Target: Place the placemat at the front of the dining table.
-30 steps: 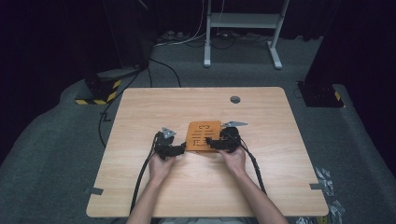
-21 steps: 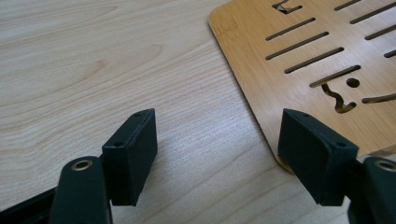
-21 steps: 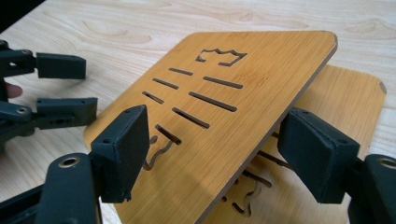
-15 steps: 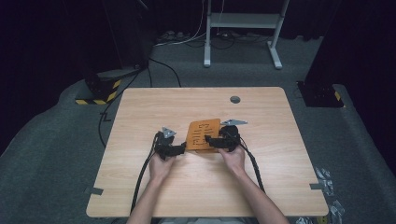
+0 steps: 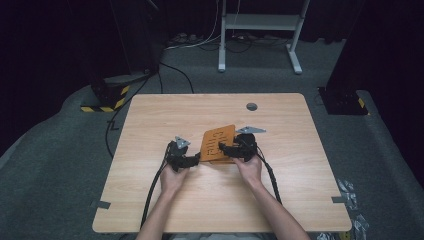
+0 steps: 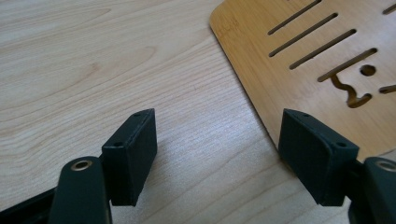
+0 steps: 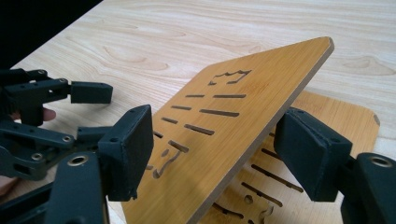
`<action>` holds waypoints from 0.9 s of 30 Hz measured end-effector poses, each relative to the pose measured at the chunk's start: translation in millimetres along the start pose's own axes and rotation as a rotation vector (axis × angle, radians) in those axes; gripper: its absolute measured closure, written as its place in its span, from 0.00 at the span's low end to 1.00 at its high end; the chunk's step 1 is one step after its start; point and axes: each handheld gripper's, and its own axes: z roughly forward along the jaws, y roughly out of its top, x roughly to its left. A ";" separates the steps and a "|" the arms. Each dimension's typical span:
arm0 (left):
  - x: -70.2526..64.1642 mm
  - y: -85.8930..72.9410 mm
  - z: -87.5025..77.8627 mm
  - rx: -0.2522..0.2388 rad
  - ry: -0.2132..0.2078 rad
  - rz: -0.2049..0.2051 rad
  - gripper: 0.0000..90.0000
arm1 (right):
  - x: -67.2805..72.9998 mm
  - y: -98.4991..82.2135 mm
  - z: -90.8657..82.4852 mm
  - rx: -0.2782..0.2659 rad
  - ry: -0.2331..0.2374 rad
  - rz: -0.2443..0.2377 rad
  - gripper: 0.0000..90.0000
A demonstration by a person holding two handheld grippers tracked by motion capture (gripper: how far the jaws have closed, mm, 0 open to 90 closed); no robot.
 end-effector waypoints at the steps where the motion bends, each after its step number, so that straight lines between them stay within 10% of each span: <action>1: -1.2 0.2 0.5 0.003 0.000 0.011 0.31 | 0.9 0.7 -0.3 0.003 -0.003 0.004 0.33; 27: -5.2 0.5 1.8 0.017 -0.002 0.030 0.30 | 37.0 7.9 6.8 0.018 -0.019 -0.117 0.40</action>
